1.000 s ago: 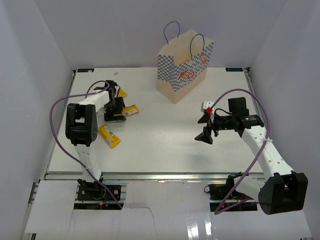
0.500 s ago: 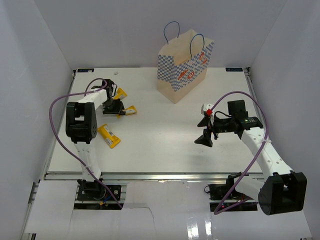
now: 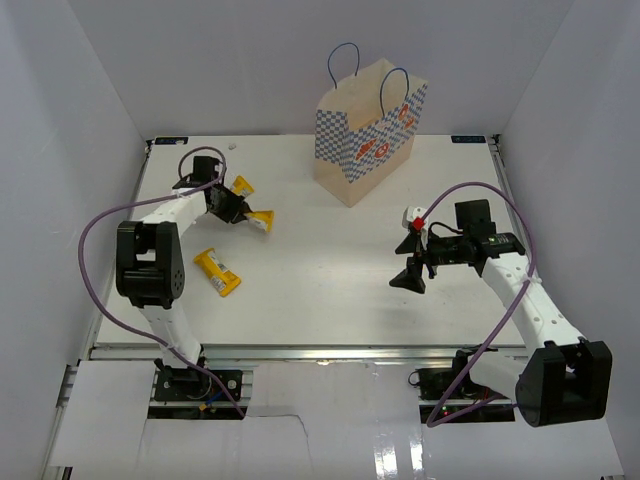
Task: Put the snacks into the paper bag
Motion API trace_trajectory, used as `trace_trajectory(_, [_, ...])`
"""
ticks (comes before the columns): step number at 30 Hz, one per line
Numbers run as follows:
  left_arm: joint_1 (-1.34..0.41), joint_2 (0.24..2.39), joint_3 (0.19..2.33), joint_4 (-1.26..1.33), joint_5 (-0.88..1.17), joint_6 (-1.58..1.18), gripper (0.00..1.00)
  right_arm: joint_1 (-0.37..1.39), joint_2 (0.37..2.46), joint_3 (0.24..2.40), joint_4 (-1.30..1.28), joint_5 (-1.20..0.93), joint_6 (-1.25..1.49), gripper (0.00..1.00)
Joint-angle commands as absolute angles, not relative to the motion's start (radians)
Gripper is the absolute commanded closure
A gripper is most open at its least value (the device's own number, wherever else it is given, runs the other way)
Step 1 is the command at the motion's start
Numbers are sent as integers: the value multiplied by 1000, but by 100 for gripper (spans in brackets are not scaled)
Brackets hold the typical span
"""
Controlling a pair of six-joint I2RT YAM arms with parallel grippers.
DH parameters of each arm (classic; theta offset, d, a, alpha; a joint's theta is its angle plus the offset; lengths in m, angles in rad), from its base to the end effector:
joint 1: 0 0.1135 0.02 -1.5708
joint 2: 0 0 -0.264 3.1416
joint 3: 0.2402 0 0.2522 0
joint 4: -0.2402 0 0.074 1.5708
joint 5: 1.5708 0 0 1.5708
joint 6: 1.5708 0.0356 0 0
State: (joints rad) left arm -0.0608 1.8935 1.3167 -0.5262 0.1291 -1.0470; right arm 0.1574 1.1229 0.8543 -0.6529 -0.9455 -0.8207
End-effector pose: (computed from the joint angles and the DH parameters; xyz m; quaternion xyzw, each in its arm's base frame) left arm 0.3901 -0.0283 0.1830 -0.4463 0.8622 -0.1750 0.1637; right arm 0.2079 0.0622 0.2688 -0.5246 0.6767 0.3156 0.4090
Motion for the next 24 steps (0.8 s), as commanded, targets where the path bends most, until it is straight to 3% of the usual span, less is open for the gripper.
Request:
trace_trajectory(1, [-72, 1749, 1325, -310, 306, -802, 100, 153, 1140, 876, -638, -966, -834, 4])
trace_trajectory(9, [-170, 1750, 1486, -35, 589, -663, 100, 147, 1135, 874, -634, -956, -833, 4])
trace_trajectory(16, [-330, 1819, 1707, 158, 558, -606, 100, 144, 1127, 861, -630, -950, -836, 4])
trace_trajectory(24, [-439, 2057, 2147, 178, 385, -589, 100, 144, 1124, 839, -621, -954, -831, 4])
